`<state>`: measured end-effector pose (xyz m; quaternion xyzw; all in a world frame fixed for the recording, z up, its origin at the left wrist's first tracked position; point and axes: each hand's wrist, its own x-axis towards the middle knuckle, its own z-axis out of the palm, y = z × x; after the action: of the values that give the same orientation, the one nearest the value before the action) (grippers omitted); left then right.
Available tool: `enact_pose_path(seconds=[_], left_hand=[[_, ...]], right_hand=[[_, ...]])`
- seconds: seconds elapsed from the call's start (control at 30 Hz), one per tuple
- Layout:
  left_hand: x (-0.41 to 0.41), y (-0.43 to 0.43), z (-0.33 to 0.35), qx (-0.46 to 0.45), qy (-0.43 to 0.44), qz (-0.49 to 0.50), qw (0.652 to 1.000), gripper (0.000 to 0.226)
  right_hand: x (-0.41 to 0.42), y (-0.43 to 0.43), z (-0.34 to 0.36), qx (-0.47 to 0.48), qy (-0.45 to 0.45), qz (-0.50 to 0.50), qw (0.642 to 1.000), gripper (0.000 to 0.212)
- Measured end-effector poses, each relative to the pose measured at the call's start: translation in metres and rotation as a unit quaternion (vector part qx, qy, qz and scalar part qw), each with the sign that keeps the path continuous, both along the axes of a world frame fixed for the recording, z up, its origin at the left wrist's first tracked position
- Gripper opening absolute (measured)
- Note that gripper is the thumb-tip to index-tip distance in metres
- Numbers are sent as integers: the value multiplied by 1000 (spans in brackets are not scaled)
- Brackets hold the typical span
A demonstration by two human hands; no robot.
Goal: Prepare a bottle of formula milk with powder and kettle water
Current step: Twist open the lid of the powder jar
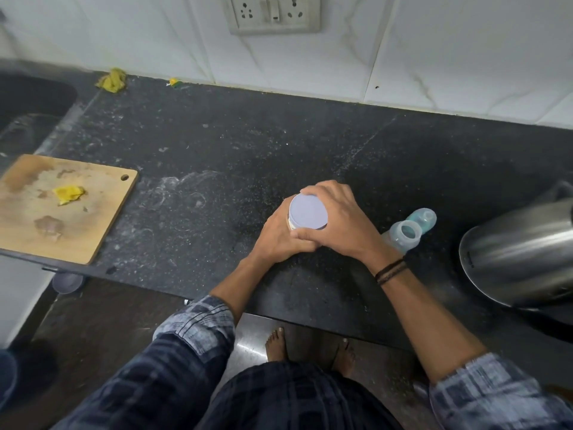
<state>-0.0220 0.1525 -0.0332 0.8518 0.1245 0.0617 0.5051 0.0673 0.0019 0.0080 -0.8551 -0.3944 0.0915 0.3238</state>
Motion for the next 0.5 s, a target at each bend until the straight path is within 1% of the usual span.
enact_pose_path(seconds=[0.07,0.13,0.23,0.3,0.33,0.37,0.47,0.5], left_hand=[[0,-2,7,-4,-14,-3,1000,81],[2,-3,9,-9,-40,-19,999,83],[3,0,2,-10,-50,-25,998,95],[2,2,-1,-3,-49,-27,998,104],[2,2,-1,0,-55,-30,998,103],[3,2,-2,-1,-63,-35,997,98],[8,-1,-1,-19,-66,-45,997,71],[10,-1,-1,-26,-66,-46,996,68]], right_hand=[[-6,0,0,16,2,-11,1000,76],[-8,-1,3,21,16,-11,1000,73],[-7,-2,9,-7,54,14,998,81],[-7,-1,13,-23,55,25,998,87],[-9,0,15,-26,47,19,998,87],[-10,2,16,-27,35,7,999,85],[-14,7,18,-32,-4,-17,999,76],[-14,8,19,-33,-5,-19,999,73]])
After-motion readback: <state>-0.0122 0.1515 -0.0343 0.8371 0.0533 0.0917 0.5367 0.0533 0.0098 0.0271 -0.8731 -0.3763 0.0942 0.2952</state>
